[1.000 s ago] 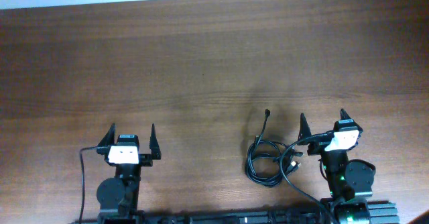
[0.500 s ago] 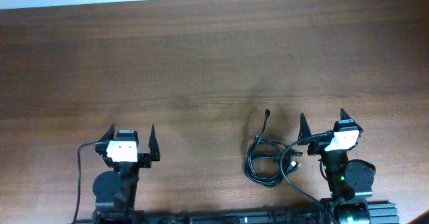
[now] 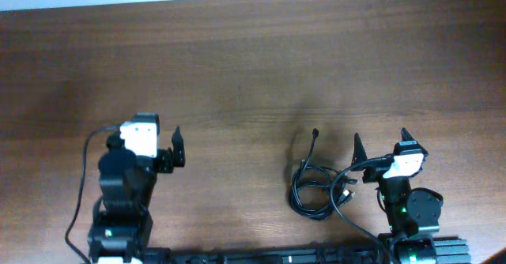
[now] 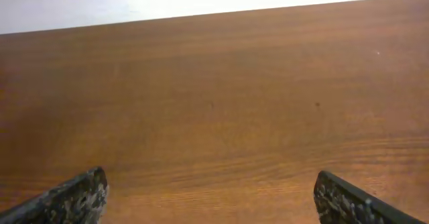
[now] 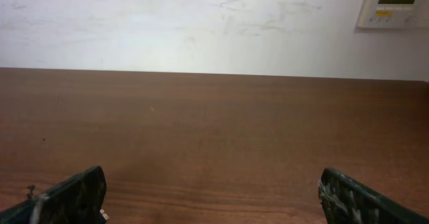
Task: Untangle cables
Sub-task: 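Reach the left gripper forward and right toward the black cable bundle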
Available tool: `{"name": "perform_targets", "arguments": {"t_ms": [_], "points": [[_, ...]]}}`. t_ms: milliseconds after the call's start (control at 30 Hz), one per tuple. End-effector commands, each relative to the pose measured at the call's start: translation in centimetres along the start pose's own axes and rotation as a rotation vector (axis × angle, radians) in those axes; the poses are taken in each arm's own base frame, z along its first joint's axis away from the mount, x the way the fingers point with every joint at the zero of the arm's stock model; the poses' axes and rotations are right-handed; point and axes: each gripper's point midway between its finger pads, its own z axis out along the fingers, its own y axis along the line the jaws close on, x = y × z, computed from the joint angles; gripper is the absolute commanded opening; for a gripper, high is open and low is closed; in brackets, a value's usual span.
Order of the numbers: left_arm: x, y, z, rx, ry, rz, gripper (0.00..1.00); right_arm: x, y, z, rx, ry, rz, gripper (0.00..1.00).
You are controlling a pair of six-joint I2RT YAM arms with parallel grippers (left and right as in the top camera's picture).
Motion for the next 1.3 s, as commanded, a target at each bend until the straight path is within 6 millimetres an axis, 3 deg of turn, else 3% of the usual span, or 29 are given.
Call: {"name": "perform_targets", "arguments": {"t_ms": [0, 333, 500, 633, 800, 1033, 1267], "points": [[-2.1, 0.2, 0.8, 0.005, 0.035, -0.015, 0.99, 0.1, -0.3, 0.0, 0.013, -0.001, -0.007, 0.99], [-4.5, -0.5, 4.2, 0.069, 0.209, -0.02, 0.99, 0.1, -0.3, 0.0, 0.013, -0.001, -0.007, 0.99], [-4.6, -0.5, 5.3, 0.08, 0.324, -0.018, 0.99, 0.1, -0.3, 0.0, 0.013, -0.001, -0.007, 0.99], [-5.0, -2.8, 5.5, 0.233, 0.341, 0.07, 0.99, 0.1, -0.3, 0.0, 0.013, -0.001, -0.007, 0.99], [-5.3, -4.1, 5.7, 0.326, 0.356, 0.108, 0.99, 0.1, -0.3, 0.0, 0.013, -0.001, -0.007, 0.99], [-4.0, -6.1, 6.1, 0.436, 0.446, 0.188, 0.99, 0.1, -0.3, 0.0, 0.013, -0.001, -0.006, 0.99], [-2.2, -12.5, 4.3, 0.655, 0.464, 0.441, 0.99, 0.1, -0.3, 0.0, 0.013, -0.001, -0.007, 0.99]]}}
